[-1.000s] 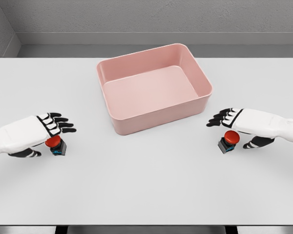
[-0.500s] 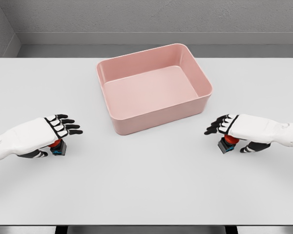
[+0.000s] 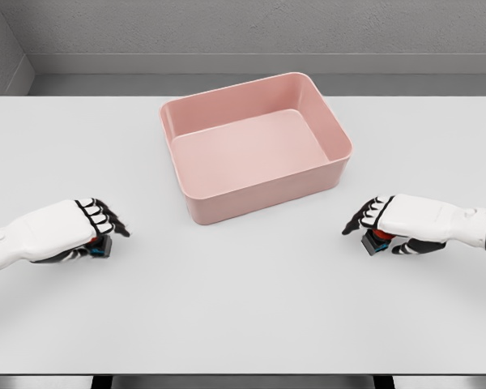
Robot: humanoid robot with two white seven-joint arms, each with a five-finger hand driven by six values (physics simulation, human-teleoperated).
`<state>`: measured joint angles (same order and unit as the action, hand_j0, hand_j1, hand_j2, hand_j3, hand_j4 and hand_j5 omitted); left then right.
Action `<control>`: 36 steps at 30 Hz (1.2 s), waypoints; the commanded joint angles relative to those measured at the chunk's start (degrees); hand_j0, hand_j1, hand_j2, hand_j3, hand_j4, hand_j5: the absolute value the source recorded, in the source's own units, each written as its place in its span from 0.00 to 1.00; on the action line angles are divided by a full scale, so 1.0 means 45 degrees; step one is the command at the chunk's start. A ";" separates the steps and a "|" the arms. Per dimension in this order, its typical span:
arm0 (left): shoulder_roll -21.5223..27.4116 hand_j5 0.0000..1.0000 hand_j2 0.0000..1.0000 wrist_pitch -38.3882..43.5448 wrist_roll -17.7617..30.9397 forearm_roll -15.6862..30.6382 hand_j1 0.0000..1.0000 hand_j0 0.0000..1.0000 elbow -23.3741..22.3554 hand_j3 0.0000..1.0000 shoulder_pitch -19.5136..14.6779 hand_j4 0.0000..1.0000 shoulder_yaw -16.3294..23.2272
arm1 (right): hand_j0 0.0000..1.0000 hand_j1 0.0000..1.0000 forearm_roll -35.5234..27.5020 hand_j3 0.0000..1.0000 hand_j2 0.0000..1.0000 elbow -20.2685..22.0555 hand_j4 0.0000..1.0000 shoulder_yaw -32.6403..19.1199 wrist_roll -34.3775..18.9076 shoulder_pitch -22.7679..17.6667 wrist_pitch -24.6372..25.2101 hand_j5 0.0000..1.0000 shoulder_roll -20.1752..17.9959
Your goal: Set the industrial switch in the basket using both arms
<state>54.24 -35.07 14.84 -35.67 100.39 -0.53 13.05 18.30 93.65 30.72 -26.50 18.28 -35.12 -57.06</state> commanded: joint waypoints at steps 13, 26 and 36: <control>0.0114 0.42 0.42 0.0017 -0.0017 0.0369 0.42 0.42 0.0132 0.42 -0.0839 0.42 0.0029 | 0.69 0.69 0.0055 0.69 0.69 -0.0146 0.69 0.0126 -0.0010 -0.0020 0.0027 0.69 -0.0016; -0.0062 0.42 0.42 0.0017 -0.0056 0.0408 0.42 0.42 0.0132 0.42 -0.2812 0.42 0.1044 | 0.56 0.56 0.0055 0.56 0.56 -0.0361 0.56 0.0107 -0.0010 -0.0020 0.0027 0.56 0.0043; -0.0667 0.42 0.42 0.0017 -0.0017 0.0388 0.42 0.42 0.0132 0.42 -0.3574 0.42 0.1200 | 0.56 0.56 -0.0062 0.56 0.56 -0.0361 0.56 -0.0167 0.0126 0.0254 0.0027 0.56 0.0023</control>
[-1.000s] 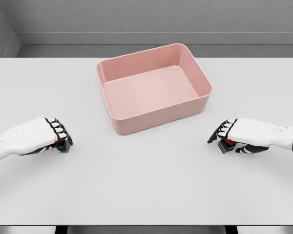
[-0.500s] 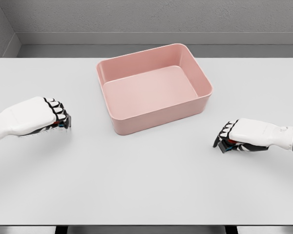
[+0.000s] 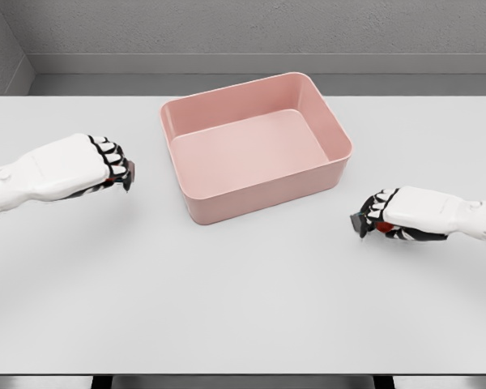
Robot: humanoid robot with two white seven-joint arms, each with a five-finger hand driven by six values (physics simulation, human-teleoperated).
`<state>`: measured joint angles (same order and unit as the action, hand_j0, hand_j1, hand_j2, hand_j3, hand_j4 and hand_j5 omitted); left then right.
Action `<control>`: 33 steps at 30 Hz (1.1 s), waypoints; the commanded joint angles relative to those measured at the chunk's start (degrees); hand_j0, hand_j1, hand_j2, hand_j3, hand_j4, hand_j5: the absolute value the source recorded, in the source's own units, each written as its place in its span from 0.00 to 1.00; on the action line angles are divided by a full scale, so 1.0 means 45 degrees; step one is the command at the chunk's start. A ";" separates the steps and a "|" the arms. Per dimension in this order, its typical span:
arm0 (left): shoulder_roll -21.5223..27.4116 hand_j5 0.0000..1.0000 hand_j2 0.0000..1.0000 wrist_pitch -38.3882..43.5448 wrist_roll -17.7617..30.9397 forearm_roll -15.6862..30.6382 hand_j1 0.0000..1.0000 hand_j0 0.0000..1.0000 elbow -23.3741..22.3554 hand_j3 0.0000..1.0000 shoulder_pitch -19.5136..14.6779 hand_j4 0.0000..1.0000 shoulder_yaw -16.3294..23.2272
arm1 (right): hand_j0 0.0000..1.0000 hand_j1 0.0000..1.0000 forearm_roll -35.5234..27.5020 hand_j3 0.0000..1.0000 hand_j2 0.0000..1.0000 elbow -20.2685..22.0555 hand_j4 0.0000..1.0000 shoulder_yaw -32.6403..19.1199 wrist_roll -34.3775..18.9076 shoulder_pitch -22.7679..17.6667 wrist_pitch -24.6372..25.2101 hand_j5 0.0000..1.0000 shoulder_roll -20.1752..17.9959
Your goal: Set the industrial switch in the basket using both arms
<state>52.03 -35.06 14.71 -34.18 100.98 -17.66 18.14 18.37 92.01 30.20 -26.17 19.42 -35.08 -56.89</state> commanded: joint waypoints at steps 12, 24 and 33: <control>-0.0860 0.42 0.42 0.0013 0.0012 0.0057 0.42 0.42 0.0002 0.42 -0.1231 0.42 0.0851 | 0.56 0.56 -0.0723 0.56 0.56 0.0042 0.56 -0.0246 0.0055 0.0332 0.0018 0.56 -0.0015; -0.2305 0.42 0.42 0.0013 0.0207 -0.0138 0.42 0.42 -0.0135 0.42 -0.2930 0.42 0.2023 | 0.56 0.56 -0.1426 0.56 0.56 0.0042 0.56 -0.0441 0.0055 0.0586 0.0018 0.56 -0.0074; -0.5351 0.42 0.42 0.0013 0.0344 -0.1759 0.42 0.42 -0.3435 0.42 -0.4004 0.42 0.3097 | 0.55 0.55 -0.1837 0.55 0.55 0.0042 0.55 -0.0441 0.0055 0.0840 0.0018 0.55 -0.0074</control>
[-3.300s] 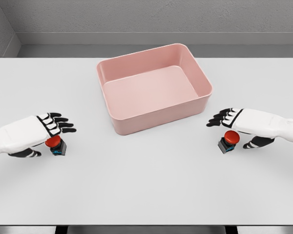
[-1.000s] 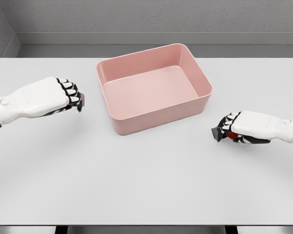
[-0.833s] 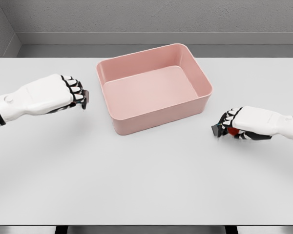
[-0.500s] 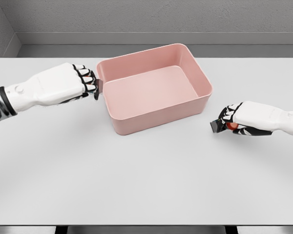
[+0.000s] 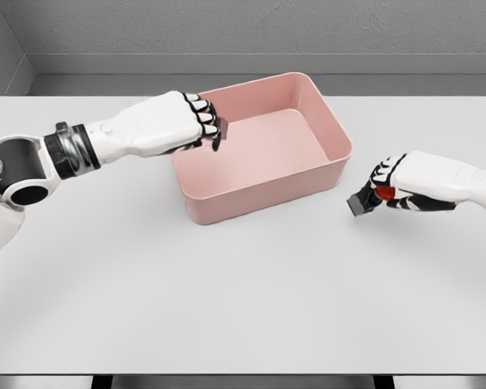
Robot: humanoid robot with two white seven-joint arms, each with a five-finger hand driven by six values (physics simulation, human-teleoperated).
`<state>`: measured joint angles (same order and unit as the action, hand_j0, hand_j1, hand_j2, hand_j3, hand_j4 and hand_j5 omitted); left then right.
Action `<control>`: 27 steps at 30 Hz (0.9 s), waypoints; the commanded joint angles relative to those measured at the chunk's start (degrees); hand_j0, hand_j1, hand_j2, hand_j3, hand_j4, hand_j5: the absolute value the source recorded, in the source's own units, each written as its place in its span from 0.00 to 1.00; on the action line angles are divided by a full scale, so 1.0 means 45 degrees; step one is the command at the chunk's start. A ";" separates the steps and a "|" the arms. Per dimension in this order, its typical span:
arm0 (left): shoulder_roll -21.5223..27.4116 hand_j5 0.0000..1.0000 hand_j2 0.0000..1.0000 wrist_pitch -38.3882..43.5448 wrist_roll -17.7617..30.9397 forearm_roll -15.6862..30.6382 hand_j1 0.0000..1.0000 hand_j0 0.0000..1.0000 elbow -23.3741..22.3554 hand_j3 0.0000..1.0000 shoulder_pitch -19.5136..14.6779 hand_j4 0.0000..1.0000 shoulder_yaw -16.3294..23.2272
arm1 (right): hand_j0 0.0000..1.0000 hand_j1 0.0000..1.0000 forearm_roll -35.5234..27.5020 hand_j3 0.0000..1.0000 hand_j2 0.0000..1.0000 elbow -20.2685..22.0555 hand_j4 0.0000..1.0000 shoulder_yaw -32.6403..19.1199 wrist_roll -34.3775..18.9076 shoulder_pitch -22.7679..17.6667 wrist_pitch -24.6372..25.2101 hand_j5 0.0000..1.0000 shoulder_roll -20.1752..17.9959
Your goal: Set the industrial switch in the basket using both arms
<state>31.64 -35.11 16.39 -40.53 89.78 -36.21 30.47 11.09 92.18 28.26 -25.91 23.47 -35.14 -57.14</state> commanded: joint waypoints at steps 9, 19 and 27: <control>-0.1758 0.90 0.90 0.0023 -0.0107 -0.0993 0.90 0.90 -0.2393 0.90 -0.0527 0.90 0.0689 | 0.52 0.52 -0.0686 0.52 0.52 0.0004 0.52 -0.0011 0.0015 0.0195 0.0031 0.52 0.0003; -0.1563 1.00 1.00 0.0023 -0.0127 -0.0954 1.00 1.00 -0.2218 1.00 -0.0683 1.00 0.0533 | 0.48 0.48 -0.1253 0.48 0.48 0.0004 0.48 -0.0011 0.0015 0.0625 0.0031 0.48 0.0042; 0.1230 1.00 1.00 0.0023 -0.0029 0.2073 1.00 1.00 0.0634 1.00 -0.0547 1.00 0.0552 | 0.48 0.48 -0.1448 0.48 0.48 0.0004 0.48 -0.0011 0.0035 0.0898 0.0031 0.48 0.0081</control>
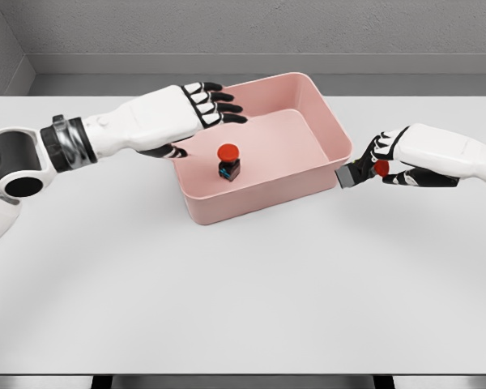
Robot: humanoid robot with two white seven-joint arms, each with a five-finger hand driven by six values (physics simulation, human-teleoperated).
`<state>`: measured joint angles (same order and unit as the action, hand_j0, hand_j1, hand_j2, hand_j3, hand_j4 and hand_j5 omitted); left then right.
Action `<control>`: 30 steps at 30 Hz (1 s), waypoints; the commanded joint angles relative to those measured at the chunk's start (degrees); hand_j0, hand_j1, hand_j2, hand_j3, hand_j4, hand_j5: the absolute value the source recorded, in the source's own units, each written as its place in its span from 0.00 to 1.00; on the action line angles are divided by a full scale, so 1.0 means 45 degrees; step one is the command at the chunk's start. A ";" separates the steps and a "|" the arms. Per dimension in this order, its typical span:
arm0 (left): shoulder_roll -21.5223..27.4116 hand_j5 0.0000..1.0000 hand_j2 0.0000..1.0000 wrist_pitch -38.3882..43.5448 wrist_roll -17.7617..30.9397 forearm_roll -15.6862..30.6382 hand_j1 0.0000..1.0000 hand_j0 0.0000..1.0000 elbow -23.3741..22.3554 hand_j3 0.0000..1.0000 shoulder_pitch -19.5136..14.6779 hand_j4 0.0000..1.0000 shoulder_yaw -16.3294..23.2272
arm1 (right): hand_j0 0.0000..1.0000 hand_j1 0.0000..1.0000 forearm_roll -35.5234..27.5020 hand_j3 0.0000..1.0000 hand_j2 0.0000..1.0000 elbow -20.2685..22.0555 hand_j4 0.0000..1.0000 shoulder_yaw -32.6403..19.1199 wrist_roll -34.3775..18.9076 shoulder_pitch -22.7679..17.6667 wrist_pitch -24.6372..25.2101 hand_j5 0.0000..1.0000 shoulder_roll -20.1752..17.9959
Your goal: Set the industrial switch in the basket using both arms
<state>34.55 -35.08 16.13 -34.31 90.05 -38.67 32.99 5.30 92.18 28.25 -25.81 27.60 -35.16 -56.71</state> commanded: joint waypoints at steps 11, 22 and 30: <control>0.0896 1.00 1.00 0.0017 0.0068 0.0769 1.00 1.00 0.0497 1.00 0.0039 1.00 -0.0007 | 0.48 0.48 -0.0279 0.48 0.48 0.0023 0.48 0.0071 0.0013 0.0625 0.0035 0.48 0.0279; 0.2321 1.00 1.00 0.0017 0.0049 0.1120 1.00 1.00 0.0477 1.00 0.0137 1.00 -0.0202 | 0.48 0.48 -0.0279 0.48 0.48 0.0023 0.48 0.0129 0.0013 0.1035 0.0035 0.48 0.0845; 0.4158 1.00 1.00 0.0017 0.0049 0.1687 1.00 1.00 0.0419 1.00 0.1699 1.00 -0.1550 | 0.48 0.48 -0.0122 0.48 0.48 -0.1421 0.48 0.1613 -0.0436 0.3495 0.0035 0.48 0.3403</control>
<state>52.12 -35.09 16.40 -27.33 91.95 -31.03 27.31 4.97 88.79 32.93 -27.02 45.09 -35.18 -45.33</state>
